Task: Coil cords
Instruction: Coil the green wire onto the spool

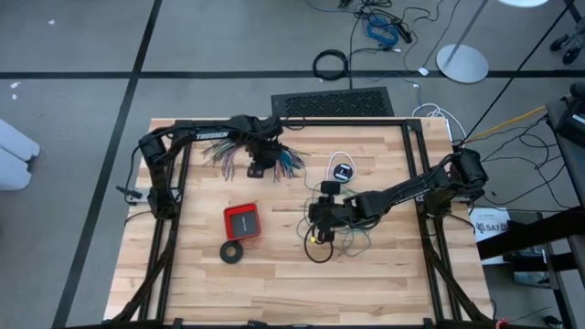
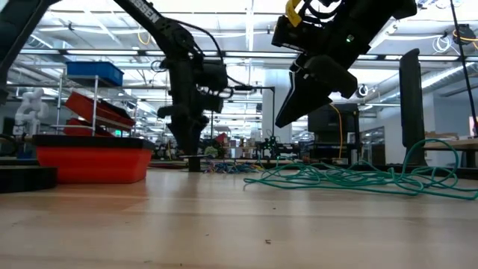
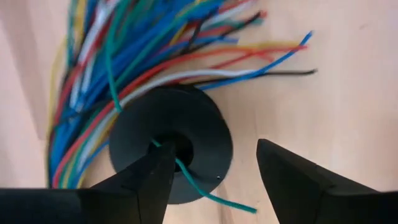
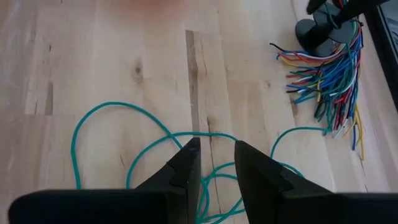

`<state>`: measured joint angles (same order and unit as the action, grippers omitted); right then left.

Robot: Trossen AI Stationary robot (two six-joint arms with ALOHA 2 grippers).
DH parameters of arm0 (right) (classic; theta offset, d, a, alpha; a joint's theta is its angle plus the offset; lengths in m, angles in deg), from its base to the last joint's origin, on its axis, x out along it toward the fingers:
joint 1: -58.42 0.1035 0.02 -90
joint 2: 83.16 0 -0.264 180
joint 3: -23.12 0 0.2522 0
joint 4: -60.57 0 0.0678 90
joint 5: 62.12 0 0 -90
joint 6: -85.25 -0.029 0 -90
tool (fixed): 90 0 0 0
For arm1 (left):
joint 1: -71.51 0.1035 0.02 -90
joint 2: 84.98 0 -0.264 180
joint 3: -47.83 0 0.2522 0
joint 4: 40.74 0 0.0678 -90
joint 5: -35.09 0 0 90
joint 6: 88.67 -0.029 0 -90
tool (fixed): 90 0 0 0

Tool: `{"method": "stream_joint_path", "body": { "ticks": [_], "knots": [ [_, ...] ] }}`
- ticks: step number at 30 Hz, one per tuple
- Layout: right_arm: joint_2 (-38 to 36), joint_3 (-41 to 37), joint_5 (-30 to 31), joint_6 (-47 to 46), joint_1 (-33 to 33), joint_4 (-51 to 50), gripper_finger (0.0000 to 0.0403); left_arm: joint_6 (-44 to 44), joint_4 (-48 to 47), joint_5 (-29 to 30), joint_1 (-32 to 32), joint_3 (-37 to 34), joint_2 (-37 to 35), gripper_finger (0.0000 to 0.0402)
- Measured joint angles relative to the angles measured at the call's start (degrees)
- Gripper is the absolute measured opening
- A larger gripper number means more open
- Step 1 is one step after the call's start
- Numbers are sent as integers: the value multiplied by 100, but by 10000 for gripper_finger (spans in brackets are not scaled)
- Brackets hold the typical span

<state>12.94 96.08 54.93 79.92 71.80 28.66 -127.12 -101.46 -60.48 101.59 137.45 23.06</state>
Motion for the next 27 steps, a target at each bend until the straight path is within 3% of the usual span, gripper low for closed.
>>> {"method": "stream_joint_path", "body": {
  "ticks": [7,19,27],
  "knots": [
    [0,-49,-7,-102,13,51,87,4,37,416,0,-2,340,231],
    [0,-720,-35,-265,20,857,87,-234,60,374,2,45,337,110],
    [0,-752,-33,-268,20,1048,87,-244,39,353,4,49,333,99]
  ]
}}
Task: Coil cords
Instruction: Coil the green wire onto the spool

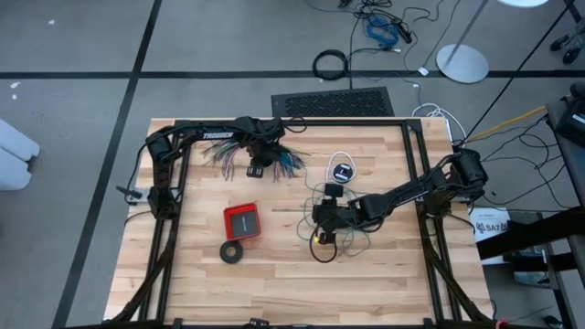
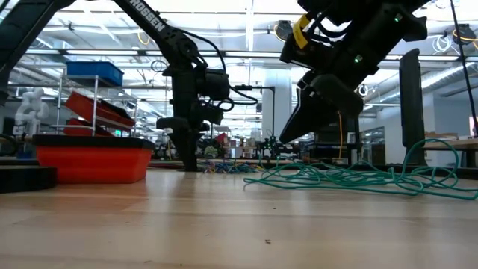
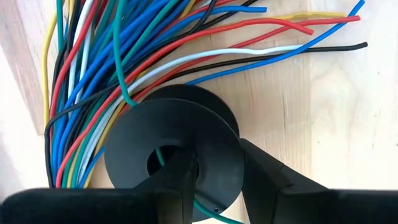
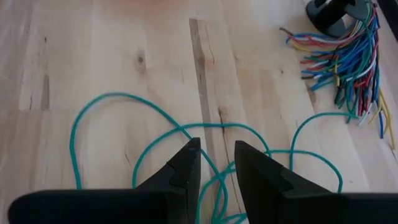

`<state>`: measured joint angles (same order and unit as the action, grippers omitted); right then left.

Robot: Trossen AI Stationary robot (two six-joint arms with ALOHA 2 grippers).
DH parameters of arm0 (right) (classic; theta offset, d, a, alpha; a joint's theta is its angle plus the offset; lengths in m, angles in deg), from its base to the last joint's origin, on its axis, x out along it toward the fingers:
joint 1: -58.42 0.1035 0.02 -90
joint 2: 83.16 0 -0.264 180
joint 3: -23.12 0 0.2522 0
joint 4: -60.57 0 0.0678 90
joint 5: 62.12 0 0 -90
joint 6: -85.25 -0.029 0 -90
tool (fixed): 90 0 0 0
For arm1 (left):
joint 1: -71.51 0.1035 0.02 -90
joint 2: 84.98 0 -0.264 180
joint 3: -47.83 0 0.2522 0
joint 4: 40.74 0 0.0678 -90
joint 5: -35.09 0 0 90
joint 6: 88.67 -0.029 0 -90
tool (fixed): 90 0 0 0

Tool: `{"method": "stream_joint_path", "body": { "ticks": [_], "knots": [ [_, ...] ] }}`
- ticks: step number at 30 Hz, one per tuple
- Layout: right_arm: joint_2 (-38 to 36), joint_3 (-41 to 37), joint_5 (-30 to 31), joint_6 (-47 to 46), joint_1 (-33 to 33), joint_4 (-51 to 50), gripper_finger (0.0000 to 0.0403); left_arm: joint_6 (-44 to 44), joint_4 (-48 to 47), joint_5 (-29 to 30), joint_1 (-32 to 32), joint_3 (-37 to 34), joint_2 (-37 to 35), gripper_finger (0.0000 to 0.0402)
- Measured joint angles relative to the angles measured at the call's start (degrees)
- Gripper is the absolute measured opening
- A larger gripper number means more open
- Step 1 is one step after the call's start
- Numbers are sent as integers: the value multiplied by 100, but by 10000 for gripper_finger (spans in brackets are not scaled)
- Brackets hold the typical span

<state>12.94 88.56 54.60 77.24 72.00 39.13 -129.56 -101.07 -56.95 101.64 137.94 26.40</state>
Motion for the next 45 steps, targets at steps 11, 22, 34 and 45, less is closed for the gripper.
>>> {"method": "stream_joint_path", "body": {
  "ticks": [11,22,34,45],
  "knots": [
    [-99,0,45,2,-2,10,87,1,50,485,-179,-1,0,99],
    [-499,7,487,32,-149,-21,87,-8,214,1572,-596,-3,-175,98],
    [-581,13,795,-289,-614,-29,86,111,527,2506,-793,-3,-1195,97],
    [-600,11,1047,164,-1009,891,86,61,1048,3492,-1205,-3,-1727,98]
  ]
}}
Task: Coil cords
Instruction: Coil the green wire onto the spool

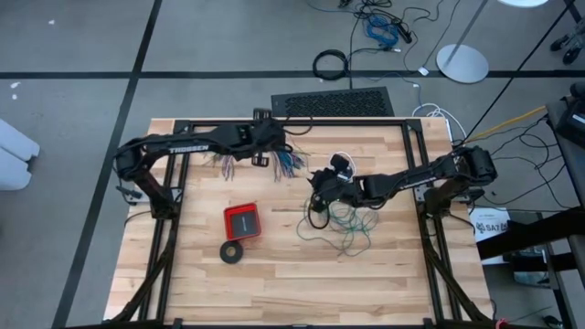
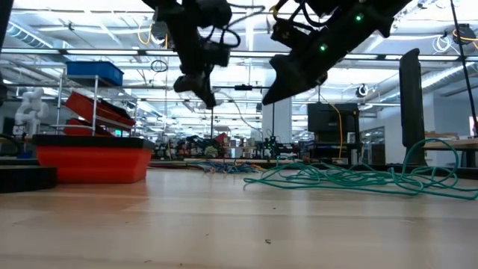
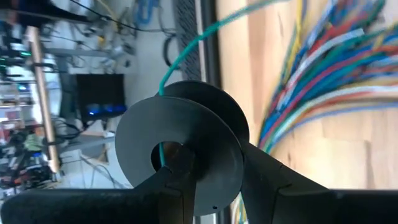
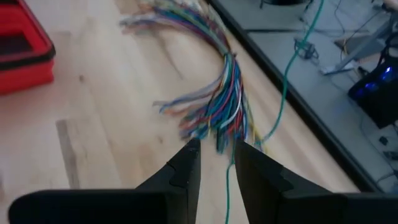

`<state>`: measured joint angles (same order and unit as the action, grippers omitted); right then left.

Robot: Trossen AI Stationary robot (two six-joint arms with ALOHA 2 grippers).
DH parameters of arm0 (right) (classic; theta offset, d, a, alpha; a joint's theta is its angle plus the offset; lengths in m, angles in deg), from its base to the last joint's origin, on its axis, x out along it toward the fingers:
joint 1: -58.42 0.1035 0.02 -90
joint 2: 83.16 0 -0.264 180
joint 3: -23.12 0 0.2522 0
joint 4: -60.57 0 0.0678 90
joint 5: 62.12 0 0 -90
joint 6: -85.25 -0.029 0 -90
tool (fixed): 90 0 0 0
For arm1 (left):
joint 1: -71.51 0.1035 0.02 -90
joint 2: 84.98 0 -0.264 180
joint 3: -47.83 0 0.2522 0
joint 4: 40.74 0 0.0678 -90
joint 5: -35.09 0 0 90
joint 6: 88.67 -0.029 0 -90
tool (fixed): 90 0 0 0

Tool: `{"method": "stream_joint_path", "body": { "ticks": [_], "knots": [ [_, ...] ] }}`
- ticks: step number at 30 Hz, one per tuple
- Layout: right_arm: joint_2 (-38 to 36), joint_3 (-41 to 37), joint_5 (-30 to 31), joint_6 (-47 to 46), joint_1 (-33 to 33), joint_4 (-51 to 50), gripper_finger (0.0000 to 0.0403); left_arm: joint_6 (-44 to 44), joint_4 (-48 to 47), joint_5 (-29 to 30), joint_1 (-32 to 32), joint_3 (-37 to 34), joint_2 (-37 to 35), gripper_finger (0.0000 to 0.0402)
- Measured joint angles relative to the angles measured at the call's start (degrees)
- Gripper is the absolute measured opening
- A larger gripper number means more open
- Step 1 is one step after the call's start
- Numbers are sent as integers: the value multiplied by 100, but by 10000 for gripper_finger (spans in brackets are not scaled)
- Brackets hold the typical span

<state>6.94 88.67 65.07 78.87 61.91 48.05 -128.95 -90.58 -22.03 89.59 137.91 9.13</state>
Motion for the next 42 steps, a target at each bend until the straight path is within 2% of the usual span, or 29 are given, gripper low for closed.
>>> {"method": "stream_joint_path", "body": {
  "ticks": [7,13,26,29,36,42],
  "knots": [
    [-161,-2,27,367,-314,212,86,-89,406,332,-213,0,-437,98],
    [-510,-9,-23,775,-533,435,86,-69,766,254,-427,0,-971,97],
    [-1661,-7,-1501,1378,-617,394,86,442,1147,-773,-1062,2,-1909,98],
    [-1851,-7,-2031,1350,-654,143,86,445,1183,-803,-1267,2,-1992,98],
    [-1988,-4,-2793,1072,-657,-565,86,367,1579,-816,-1716,2,-2079,98],
    [-1986,-4,-2860,901,-657,-847,86,189,2098,-897,-2003,2,-2111,98]
  ]
}}
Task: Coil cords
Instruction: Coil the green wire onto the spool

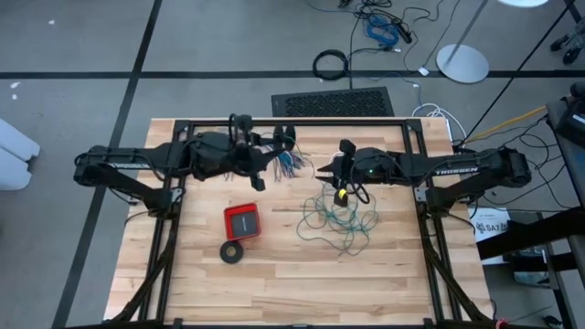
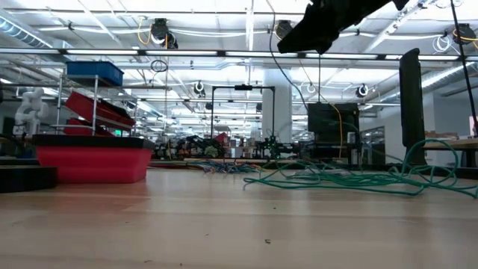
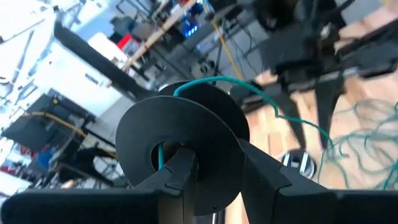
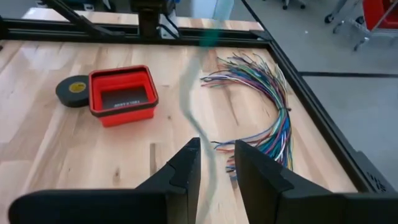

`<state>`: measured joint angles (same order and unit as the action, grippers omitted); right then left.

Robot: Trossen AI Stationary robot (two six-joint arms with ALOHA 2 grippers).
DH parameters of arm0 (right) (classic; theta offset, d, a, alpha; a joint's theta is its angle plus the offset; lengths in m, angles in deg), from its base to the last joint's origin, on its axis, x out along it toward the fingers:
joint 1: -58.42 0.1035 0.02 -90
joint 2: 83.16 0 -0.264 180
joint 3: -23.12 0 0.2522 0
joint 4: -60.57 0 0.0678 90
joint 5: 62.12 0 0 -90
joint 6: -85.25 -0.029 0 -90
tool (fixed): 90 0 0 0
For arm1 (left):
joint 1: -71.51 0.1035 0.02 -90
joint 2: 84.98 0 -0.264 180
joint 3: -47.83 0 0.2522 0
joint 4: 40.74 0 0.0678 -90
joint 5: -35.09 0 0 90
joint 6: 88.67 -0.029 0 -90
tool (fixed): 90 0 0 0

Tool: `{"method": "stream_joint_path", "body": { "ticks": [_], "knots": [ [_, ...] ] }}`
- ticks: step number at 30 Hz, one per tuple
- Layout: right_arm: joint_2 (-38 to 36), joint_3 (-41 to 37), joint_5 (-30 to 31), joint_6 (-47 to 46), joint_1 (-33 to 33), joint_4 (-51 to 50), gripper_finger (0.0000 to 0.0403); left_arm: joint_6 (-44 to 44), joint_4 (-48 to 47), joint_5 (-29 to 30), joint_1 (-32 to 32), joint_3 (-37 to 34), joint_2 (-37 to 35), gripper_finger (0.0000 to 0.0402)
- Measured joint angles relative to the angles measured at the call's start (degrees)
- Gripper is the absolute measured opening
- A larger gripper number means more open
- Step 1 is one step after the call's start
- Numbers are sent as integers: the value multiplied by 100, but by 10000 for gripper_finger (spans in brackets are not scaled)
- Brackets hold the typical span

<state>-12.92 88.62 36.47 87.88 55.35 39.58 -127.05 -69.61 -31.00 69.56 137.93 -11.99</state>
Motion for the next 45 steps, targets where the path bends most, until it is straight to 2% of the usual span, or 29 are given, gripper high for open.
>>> {"method": "stream_joint_path", "body": {
  "ticks": [4,7,13,16,27,35,45],
  "knots": [
    [2,0,-11,9,4,31,86,-100,165,-97,-115,0,0,98],
    [2,0,-242,17,4,60,86,-104,242,-104,-157,0,0,98],
    [4,0,-1200,6,11,60,86,-104,482,-305,-173,0,0,98],
    [4,0,-1462,-20,25,68,86,-75,587,-480,-171,0,0,98],
    [330,0,-1157,-22,86,287,86,252,708,-924,-173,0,0,98],
    [850,0,-1191,66,245,318,86,511,791,-1671,-173,0,0,98],
    [678,0,-1159,110,249,290,86,618,817,-2074,-167,0,0,98]
  ]
}}
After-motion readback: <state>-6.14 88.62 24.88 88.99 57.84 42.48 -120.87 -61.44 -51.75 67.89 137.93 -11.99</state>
